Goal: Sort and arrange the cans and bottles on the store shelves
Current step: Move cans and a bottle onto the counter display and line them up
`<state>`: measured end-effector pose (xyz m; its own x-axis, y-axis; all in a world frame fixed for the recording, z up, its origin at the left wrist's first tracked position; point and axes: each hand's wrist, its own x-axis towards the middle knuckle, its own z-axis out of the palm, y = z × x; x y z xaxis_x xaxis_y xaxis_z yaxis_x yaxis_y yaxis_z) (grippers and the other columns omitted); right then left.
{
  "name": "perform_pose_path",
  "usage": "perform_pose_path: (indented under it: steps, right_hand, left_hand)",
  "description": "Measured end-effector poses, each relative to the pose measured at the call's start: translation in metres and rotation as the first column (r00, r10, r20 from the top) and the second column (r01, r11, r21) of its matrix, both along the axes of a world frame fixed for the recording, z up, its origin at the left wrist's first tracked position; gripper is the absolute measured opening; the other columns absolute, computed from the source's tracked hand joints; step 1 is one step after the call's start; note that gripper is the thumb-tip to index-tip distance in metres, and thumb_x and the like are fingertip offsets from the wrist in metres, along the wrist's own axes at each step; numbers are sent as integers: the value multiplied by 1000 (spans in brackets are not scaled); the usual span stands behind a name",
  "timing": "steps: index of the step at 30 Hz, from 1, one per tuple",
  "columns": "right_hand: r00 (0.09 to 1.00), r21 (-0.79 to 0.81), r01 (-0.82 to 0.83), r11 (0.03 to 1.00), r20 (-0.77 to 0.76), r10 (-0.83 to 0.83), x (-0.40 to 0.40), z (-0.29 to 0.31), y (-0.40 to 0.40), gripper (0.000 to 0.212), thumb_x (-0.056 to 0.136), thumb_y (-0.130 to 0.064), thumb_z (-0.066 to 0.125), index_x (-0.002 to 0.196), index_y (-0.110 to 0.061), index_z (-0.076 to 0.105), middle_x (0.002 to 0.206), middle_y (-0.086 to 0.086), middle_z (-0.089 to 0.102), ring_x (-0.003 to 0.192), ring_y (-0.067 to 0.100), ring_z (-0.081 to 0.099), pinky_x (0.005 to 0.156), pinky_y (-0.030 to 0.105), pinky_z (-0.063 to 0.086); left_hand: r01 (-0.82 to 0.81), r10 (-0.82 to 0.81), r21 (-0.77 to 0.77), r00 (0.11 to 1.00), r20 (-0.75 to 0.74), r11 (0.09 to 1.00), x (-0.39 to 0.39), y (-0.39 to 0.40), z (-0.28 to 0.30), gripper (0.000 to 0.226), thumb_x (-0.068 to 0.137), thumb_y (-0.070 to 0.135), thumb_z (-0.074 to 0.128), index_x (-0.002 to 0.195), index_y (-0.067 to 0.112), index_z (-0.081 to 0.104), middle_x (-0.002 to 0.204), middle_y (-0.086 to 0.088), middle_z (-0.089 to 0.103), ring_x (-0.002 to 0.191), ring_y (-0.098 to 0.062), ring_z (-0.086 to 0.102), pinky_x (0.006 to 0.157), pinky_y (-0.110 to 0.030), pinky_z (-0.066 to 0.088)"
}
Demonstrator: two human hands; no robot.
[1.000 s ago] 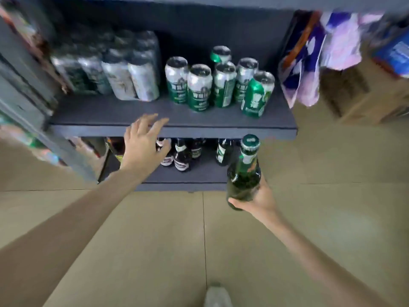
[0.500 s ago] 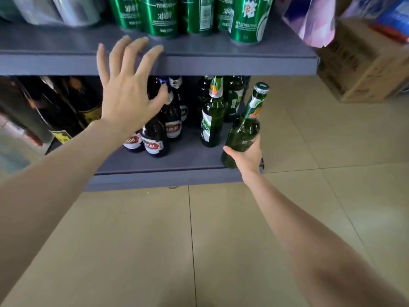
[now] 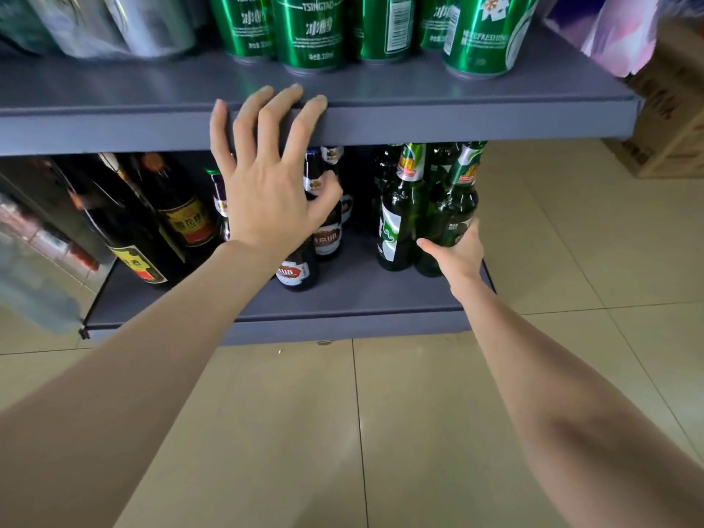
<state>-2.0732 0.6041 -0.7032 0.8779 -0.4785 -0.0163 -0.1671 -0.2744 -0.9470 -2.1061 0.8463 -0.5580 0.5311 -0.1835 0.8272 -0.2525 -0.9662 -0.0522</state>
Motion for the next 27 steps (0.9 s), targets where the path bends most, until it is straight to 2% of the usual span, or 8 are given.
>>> perform_pose_path:
  steps: [5, 9, 12, 14, 17, 20, 23, 27]
  right_hand:
    - [999, 19, -36, 999, -10, 36, 6, 0, -2, 72, 63, -14, 84, 122, -17, 44, 121, 1, 60, 117, 22, 53, 104, 40, 41]
    - [986, 10, -99, 995, -136, 99, 2, 10, -3, 76, 70, -7, 80, 131, -12, 34, 131, 7, 52, 124, 26, 47, 104, 36, 37]
    - [961, -57, -151, 987, -240, 133, -15, 21, -1, 68, 75, -4, 74, 130, -7, 34, 130, 12, 51, 121, 28, 49, 93, 31, 40]
    - [961, -42, -166, 985, -229, 152, -32, 27, 0, 68, 76, -6, 74, 132, -8, 34, 129, 11, 52, 114, 25, 53, 85, 27, 41]
    - [950, -37, -265, 964, -179, 254, -67, 46, 3, 73, 80, -11, 72, 140, -13, 31, 133, 5, 46, 108, 20, 54, 78, 20, 44]
    - [926, -314, -370, 874, -53, 373, -97, 80, 3, 64, 82, -14, 69, 137, -15, 38, 125, 0, 48, 100, 13, 55, 72, 13, 48]
    - [884, -500, -310, 809, 160, 438, -107, 132, 5, 55, 83, -13, 68, 132, -13, 43, 115, -4, 53, 96, 11, 57, 79, 22, 51]
    - [806, -558, -159, 814, 403, 434, -104, 202, 10, 48, 82, -10, 68, 124, -14, 46, 113, -2, 51, 89, 9, 56, 73, 18, 49]
  left_hand:
    - [10, -11, 19, 999, 44, 1000, 7, 2, -5, 57, 77, 38, 58, 129, 19, 47, 130, -7, 53, 124, -23, 30, 109, -48, 10]
    - [-16, 16, 35, 1000, 10, 999, 6, 2, -5, 58, 77, 38, 58, 130, 19, 44, 131, -7, 51, 125, -23, 29, 110, -50, 10]
    - [-10, 13, 48, 999, -47, 999, 0, 2, -2, 59, 78, 36, 56, 132, 19, 41, 133, -9, 49, 127, -25, 28, 110, -51, 10]
    - [2, 2, 59, 997, -74, 998, -3, 4, -2, 60, 78, 35, 56, 133, 18, 40, 134, -9, 48, 127, -26, 28, 111, -53, 11]
    - [16, -12, 41, 994, -107, 999, -7, 4, 3, 60, 77, 33, 58, 133, 17, 41, 133, -10, 48, 127, -28, 30, 111, -52, 10]
    - [37, -32, 29, 987, -157, 999, -12, 3, 11, 58, 76, 34, 55, 131, 17, 45, 130, -9, 50, 125, -28, 34, 110, -50, 12]
    - [50, -45, 18, 976, -213, 999, -17, 4, 23, 53, 76, 36, 49, 126, 17, 51, 125, -8, 54, 119, -29, 39, 106, -49, 18]
    - [60, -64, -24, 953, -296, 998, -21, 2, 39, 48, 77, 39, 40, 114, 16, 60, 111, -7, 59, 100, -33, 49, 93, -47, 32]
